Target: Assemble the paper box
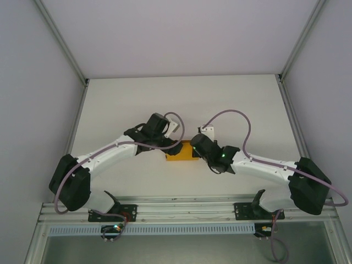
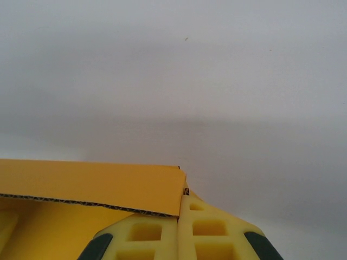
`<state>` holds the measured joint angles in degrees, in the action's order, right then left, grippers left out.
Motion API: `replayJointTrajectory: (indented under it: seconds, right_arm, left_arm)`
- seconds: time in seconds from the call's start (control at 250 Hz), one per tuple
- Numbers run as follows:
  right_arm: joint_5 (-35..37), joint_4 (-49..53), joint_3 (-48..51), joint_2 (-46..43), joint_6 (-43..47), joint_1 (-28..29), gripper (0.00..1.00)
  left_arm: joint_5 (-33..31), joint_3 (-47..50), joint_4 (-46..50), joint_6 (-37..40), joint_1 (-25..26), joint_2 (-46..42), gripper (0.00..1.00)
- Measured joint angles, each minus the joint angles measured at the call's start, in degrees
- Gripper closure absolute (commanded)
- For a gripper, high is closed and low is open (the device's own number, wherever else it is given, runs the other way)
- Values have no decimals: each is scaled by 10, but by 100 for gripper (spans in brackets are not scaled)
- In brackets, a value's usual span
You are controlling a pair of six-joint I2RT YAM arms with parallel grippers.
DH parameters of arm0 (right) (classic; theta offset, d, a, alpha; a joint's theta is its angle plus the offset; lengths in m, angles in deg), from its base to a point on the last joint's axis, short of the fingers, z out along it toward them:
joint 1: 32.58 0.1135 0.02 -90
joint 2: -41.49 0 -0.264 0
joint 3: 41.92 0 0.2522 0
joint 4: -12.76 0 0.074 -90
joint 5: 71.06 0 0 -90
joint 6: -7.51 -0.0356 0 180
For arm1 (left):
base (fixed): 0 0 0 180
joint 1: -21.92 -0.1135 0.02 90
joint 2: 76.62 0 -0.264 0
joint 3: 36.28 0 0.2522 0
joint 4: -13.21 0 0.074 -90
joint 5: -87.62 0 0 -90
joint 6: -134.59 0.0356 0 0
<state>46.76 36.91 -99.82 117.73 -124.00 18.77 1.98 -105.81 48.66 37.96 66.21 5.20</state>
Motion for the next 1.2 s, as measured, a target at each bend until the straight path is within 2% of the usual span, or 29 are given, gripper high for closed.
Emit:
replayJointTrajectory:
  seconds: [0.172,0.256,0.423,0.475,0.535,0.651,0.743,0.859,1.03,1.11,1.202]
  right_arm:
    - [1,-2,2,-4,10,5,100]
    - [1,1,1,-4,11,7,100]
    - [1,16,-9,-1,13,10,100]
    - [1,22,-14,3,12,10,100]
    - [1,27,-20,7,12,10,100]
    - [1,31,-22,8,12,10,100]
    - [1,31,-22,8,13,11,100]
    - [1,30,-22,10,20,11,100]
    - [1,24,-22,13,30,12,100]
    - [1,21,-21,13,38,15,100]
    - [1,16,-19,13,41,16,100]
  left_arm:
    - [-11,0,32,-23,3,-45,8]
    - [-27,0,53,-40,6,-70,15]
    - [-47,0,96,-66,6,-94,37]
    - [-49,4,103,-72,6,-97,39]
    - [-49,12,107,-73,6,-100,46]
    - [-51,27,114,-73,7,-100,51]
    - [-55,27,114,-67,7,-96,63]
    - [-61,27,113,-64,7,-86,68]
    - [-68,27,103,-62,7,-85,70]
    - [-75,27,97,-59,7,-85,75]
    - [-76,27,93,-52,7,-85,86]
